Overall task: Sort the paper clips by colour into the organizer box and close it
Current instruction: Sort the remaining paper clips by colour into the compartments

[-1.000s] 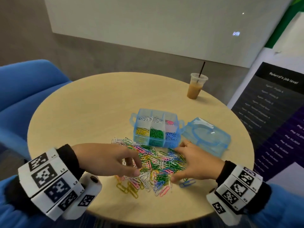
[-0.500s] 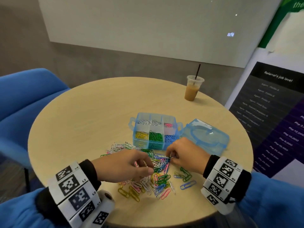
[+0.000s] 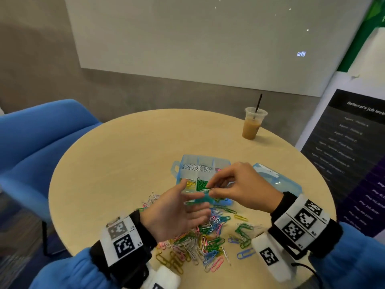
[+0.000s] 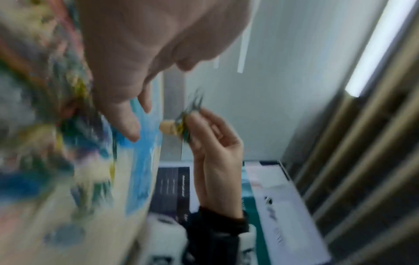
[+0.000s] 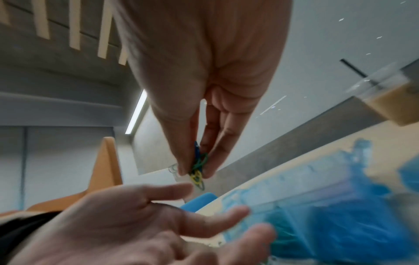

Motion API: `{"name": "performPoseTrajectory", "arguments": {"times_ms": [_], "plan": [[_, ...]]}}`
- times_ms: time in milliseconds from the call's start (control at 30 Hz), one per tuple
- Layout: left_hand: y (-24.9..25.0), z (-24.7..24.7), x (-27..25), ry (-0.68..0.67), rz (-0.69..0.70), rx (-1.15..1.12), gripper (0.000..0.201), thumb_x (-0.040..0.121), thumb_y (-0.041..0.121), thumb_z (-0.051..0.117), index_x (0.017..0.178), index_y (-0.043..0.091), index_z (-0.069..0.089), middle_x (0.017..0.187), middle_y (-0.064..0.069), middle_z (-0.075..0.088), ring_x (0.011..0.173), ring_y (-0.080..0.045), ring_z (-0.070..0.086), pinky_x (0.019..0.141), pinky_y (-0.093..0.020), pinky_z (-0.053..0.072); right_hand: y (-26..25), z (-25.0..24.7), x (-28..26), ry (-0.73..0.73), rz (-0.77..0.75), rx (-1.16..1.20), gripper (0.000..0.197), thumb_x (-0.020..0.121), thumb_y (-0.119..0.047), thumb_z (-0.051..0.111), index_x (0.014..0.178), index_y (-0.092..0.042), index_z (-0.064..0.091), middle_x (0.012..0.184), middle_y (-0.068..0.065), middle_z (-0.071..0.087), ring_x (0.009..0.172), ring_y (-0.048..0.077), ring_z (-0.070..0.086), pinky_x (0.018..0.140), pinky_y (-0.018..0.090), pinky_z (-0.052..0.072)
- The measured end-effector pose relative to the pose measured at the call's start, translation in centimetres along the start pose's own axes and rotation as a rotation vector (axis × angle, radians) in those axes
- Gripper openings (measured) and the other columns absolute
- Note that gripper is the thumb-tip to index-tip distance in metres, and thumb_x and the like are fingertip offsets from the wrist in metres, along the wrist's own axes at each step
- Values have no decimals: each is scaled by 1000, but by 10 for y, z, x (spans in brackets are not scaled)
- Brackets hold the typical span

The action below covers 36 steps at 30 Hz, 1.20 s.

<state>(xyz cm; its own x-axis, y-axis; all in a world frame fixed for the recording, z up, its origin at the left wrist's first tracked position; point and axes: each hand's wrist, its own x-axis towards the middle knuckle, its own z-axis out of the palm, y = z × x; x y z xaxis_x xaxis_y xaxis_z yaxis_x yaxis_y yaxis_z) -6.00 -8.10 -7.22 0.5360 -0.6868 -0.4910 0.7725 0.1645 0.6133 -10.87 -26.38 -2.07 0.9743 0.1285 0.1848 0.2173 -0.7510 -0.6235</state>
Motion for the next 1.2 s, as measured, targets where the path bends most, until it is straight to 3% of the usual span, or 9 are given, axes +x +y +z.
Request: {"name": "performPoseTrajectory", "arguments": {"times_ms": [100,233,367,467,567,767,967,1100,1200], "plan": [[-10,5,-1,-177,-80,-313,65,99,49,34,122,-10,52,127,-33,55,119,-43,56,109,-45,38,-18,8,7,-34,-79,36,8,78,-15,80,86,-14,78,78,-2,74,74,7,67,68,16,52],[-12,9,-5,-211,30,-497,28,88,14,46,102,-5,61,103,-22,66,83,-29,65,88,-44,49,-23,21,15,-174,-103,16,18,78,-10,79,95,-11,77,84,-2,75,79,2,69,71,10,50],[-7,1,-5,-151,37,-595,51,83,7,45,131,-10,44,121,-31,58,103,-37,63,87,-56,50,-20,21,18,-180,-119,-2,17,81,-7,75,96,-12,77,88,-3,76,83,1,69,74,12,52],[-5,2,-7,-179,36,-617,48,88,13,44,131,-9,43,122,-27,57,107,-37,61,91,-50,51,-18,22,18,-165,-144,-55,17,81,-10,75,97,-15,77,89,-6,75,83,0,67,72,10,50],[-5,-2,-1,-209,45,-594,42,100,27,34,130,0,46,122,-19,54,97,-29,60,75,-33,55,-18,26,16,-152,-191,-113,17,77,-17,79,94,-19,77,85,-9,68,80,2,62,69,10,45],[-8,-6,4,-186,52,-568,29,98,22,38,111,0,52,83,-11,54,65,-18,52,47,-22,37,-23,35,16,-177,-290,-154,11,77,-20,78,88,-19,76,86,-2,61,76,8,57,68,23,47],[-8,-6,0,-230,91,-549,47,86,13,43,130,-4,48,98,-21,58,88,-26,59,71,-34,59,-22,49,14,-147,-455,-453,19,84,-26,54,87,-19,72,77,-2,62,70,18,59,53,39,50],[-7,-8,2,-168,103,-562,43,80,9,46,120,-4,51,93,-18,58,83,-24,58,65,-31,59,-24,50,16,-122,-393,-330,19,87,-27,57,90,-21,75,76,-4,69,69,12,62,58,32,51],[-4,-6,-1,-135,124,-585,42,76,8,46,114,-10,54,104,-24,63,84,-28,64,74,-40,56,-20,40,19,-62,-243,-53,11,86,-21,72,92,-16,79,81,-6,73,72,-1,63,65,10,44]]}}
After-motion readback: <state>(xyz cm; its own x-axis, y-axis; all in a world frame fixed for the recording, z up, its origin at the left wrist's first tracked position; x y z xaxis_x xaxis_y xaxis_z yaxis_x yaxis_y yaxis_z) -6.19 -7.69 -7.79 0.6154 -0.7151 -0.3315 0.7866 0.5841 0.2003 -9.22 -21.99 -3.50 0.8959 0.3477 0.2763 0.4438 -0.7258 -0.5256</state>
